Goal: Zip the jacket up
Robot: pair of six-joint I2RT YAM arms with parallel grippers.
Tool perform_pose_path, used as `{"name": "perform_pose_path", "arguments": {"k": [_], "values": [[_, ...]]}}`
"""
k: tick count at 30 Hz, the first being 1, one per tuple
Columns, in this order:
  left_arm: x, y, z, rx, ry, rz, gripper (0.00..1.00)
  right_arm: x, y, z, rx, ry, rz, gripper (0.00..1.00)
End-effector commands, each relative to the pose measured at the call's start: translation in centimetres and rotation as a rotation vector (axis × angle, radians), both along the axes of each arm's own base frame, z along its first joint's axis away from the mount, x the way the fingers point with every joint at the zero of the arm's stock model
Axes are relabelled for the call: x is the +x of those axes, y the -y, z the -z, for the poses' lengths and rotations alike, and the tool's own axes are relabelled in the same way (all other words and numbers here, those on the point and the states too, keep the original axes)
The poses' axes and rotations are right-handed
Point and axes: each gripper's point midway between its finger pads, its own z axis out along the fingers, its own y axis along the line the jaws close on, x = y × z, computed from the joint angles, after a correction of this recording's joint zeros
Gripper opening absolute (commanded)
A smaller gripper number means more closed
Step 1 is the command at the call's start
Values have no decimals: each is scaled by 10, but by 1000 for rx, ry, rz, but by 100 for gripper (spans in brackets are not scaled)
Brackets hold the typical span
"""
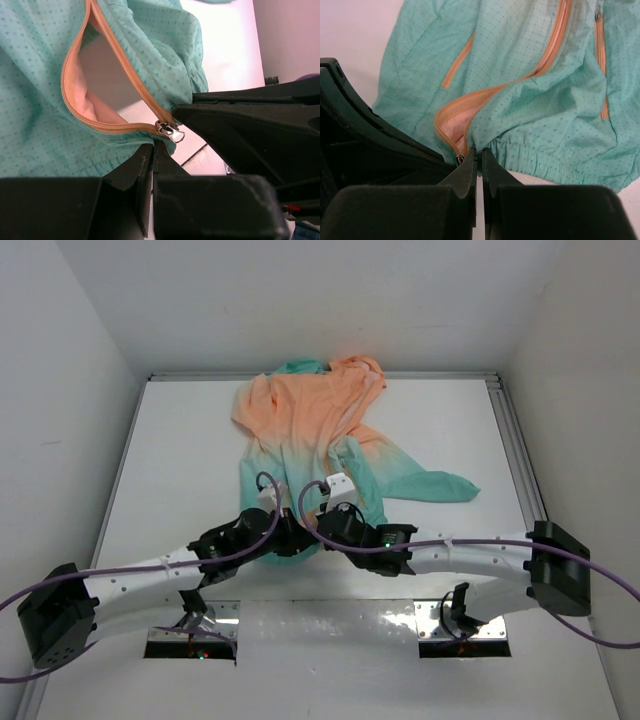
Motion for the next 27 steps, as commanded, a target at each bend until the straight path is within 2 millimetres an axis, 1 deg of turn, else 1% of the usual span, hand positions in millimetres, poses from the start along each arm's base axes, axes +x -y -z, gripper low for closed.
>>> {"name": "perform_pose_path", "arguments": {"k": [1, 3, 6, 7, 11, 13, 15, 16, 17, 18, 19, 20, 21, 22, 23, 24, 26, 27], "values": [[-20, 14, 3, 5, -17, 133, 0, 16, 8, -20, 74, 38, 109, 0], [-24, 17, 3, 9, -16, 157, 0, 13, 13, -13, 86, 24, 123, 0], [-32, 22, 10, 24, -28, 200, 0, 11, 21, 2, 89, 2, 147, 0], [-34, 24, 15, 38, -38, 216, 0, 9, 22, 7, 86, -3, 152, 0], [-47, 27, 29, 79, -56, 251, 0, 7, 25, 14, 104, -26, 172, 0], [-50, 24, 37, 90, -73, 254, 0, 5, 30, 17, 105, -33, 188, 0], [-53, 21, 41, 95, -80, 257, 0, 3, 33, 16, 129, -39, 195, 0], [-55, 20, 44, 99, -85, 259, 0, -1, 38, 21, 120, -53, 191, 0], [-57, 18, 46, 102, -90, 265, 0, -2, 41, 22, 124, -59, 193, 1], [-59, 16, 51, 111, -100, 269, 0, -5, 42, 17, 143, -61, 183, 13], [-62, 14, 53, 118, -108, 278, 0, -13, 44, 24, 135, -95, 153, 22], [-64, 13, 56, 121, -113, 287, 0, -18, 45, 21, 148, -106, 134, 38], [-66, 12, 58, 129, -114, 300, 0, -22, 46, 21, 143, -122, 116, 44], [-68, 12, 59, 131, -120, 311, 0, -28, 51, 27, 121, -143, 100, 48], [-70, 11, 61, 135, -125, 316, 0, -35, 51, 27, 126, -169, 72, 51], [-73, 11, 63, 136, -132, 333, 0, -40, 55, 25, 130, -179, 57, 55], [-75, 12, 63, 142, -136, 355, 0, -50, 55, 23, 146, -207, 14, 55], [-78, 12, 66, 149, -141, 376, 0, -57, 55, 19, 156, -208, -27, 49]]}}
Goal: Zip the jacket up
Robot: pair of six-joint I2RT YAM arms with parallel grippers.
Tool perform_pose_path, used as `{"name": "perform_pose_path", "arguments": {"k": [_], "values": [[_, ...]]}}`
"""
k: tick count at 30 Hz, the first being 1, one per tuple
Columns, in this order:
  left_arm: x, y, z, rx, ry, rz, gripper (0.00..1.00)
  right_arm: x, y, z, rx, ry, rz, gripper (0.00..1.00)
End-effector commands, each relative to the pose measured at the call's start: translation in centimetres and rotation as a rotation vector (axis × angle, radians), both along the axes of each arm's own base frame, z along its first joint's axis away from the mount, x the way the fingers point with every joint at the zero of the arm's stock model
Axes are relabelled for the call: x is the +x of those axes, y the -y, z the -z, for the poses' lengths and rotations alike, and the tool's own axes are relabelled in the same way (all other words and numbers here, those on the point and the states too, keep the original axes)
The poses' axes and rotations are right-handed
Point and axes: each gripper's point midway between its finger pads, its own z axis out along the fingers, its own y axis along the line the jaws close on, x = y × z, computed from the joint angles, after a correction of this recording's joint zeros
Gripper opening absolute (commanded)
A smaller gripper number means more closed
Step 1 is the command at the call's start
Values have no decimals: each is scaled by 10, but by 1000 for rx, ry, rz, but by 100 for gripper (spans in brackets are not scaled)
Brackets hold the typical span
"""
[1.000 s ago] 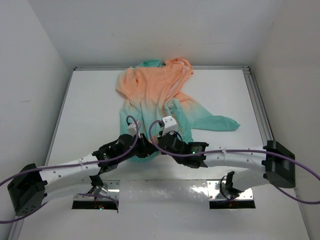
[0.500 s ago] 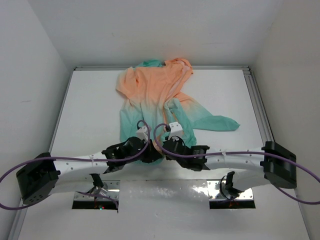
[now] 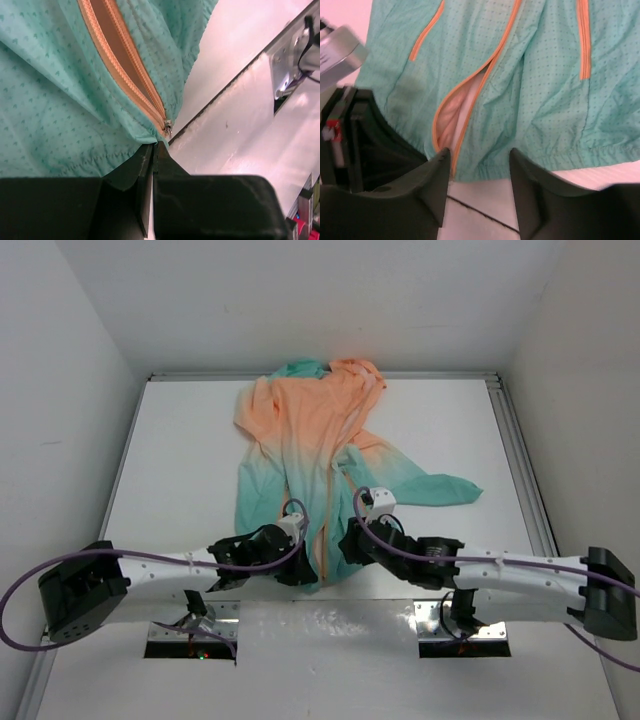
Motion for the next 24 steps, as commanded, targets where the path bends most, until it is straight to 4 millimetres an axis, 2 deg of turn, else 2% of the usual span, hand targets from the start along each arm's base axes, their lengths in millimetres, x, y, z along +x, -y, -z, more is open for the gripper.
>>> {"name": "perform_pose_path", "arguments": {"k": [1, 3, 4, 5, 9, 10, 13, 18, 22, 24], "values": [[-12, 8, -4, -23, -2, 97, 0, -24, -3, -4, 32, -45, -121, 38], [-14, 9, -3, -19, -5, 115, 0, -48, -16, -3, 25, -62, -279, 16], [-14, 9, -2, -13, -4, 123, 0, -56, -20, -1, 9, -54, -324, 0], [-13, 10, -4, -14, 1, 128, 0, -67, -23, 4, -33, -24, -403, 0], [-13, 10, 3, 8, -3, 133, 0, -84, -41, 22, -115, 59, -576, 0], [-14, 10, 4, 5, -7, 135, 0, -86, -42, 32, -143, 61, -598, 0], [-16, 9, 6, 0, -18, 135, 0, -82, -47, 41, -151, 79, -598, 0], [-17, 10, 6, -16, -30, 125, 0, -74, -51, 46, -94, 130, -554, 18], [-18, 12, 4, -37, -41, 117, 0, -76, -59, 56, -109, 132, -578, 20], [-18, 13, 3, -43, -43, 117, 0, -76, -64, 55, -91, 155, -577, 19]]}}
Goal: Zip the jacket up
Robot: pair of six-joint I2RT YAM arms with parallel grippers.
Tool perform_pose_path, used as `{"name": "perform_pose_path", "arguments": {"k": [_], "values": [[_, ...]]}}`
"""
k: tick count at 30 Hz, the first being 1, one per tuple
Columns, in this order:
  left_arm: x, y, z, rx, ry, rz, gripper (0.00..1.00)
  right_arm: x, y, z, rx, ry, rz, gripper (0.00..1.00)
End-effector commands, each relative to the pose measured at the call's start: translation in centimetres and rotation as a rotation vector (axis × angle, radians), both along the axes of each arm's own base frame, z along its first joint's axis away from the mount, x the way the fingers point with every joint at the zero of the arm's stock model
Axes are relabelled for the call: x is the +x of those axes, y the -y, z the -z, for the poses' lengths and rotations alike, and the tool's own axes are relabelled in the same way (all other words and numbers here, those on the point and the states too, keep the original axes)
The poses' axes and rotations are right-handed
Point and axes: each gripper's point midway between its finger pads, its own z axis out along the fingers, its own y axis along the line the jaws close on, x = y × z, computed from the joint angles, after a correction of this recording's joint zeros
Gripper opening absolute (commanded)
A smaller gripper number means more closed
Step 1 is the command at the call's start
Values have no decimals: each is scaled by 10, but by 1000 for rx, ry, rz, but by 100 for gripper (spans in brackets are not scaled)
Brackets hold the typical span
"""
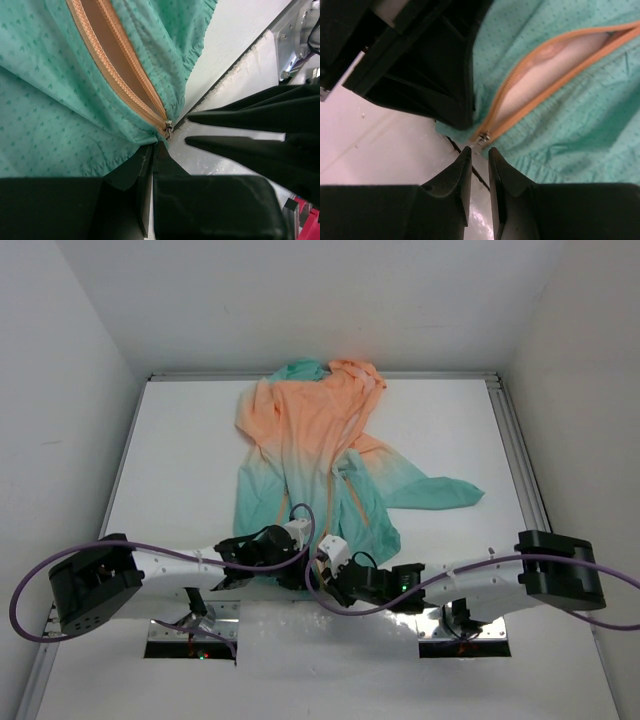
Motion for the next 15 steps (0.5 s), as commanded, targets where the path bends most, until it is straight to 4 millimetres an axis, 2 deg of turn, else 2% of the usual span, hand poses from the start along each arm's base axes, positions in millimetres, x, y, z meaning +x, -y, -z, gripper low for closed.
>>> {"name": "perform_pose_path", "arguments": {"k": [1, 9, 15], "values": [[-3, 9, -8, -58, 0, 14, 0, 3, -23, -18, 105, 66, -10, 19], [-4, 10, -12, -94, -11, -4, 0, 6, -17, -19, 98, 132, 18, 22], [-3, 13, -19, -116, -8, -13, 0, -4, -11, -19, 51, 203, 11, 23]]}}
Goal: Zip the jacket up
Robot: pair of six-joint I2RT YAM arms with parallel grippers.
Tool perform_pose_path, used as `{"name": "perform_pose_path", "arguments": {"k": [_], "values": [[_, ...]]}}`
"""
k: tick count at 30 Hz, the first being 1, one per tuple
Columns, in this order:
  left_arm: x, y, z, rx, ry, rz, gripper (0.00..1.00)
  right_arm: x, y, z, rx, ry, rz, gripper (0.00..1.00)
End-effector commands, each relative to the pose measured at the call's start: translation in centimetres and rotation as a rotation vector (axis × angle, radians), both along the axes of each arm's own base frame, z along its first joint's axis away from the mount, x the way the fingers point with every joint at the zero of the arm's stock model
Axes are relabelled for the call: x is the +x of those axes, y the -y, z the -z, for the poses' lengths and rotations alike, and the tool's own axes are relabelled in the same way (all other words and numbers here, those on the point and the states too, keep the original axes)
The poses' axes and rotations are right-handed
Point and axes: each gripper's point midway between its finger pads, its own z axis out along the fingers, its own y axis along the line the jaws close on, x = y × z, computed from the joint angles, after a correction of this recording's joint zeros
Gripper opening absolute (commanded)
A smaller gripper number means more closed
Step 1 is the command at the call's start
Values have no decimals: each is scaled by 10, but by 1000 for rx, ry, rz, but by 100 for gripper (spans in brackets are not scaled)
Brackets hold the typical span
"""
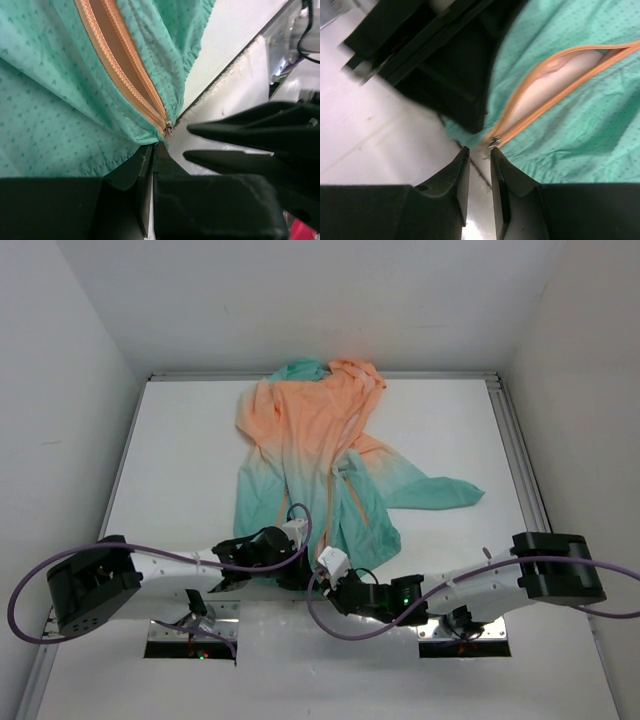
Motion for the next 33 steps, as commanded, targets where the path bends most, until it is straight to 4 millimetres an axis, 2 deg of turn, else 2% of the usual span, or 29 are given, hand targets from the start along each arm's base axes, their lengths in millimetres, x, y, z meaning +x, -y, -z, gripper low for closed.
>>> {"name": "perform_pose_path", "arguments": {"k": [1, 13, 17, 21, 29, 33], "values": [[-1, 13, -20, -91, 16, 18, 0, -1, -3, -15, 15, 88, 16, 23], [-5, 18, -34, -136, -10, 42, 0, -1, -2, -25, -10, 143, 18, 30], [-3, 19, -35, -134, -4, 36, 0, -9, -5, -36, 13, 161, 0, 30], [-1, 19, -36, -141, -8, 37, 0, -26, -11, -45, 33, 139, -63, 29], [6, 19, -49, -216, -34, -3, 0, -40, -3, -32, -24, 113, -94, 31], [13, 18, -55, -246, -30, -30, 0, -36, -4, -32, -46, 142, -86, 31]]}}
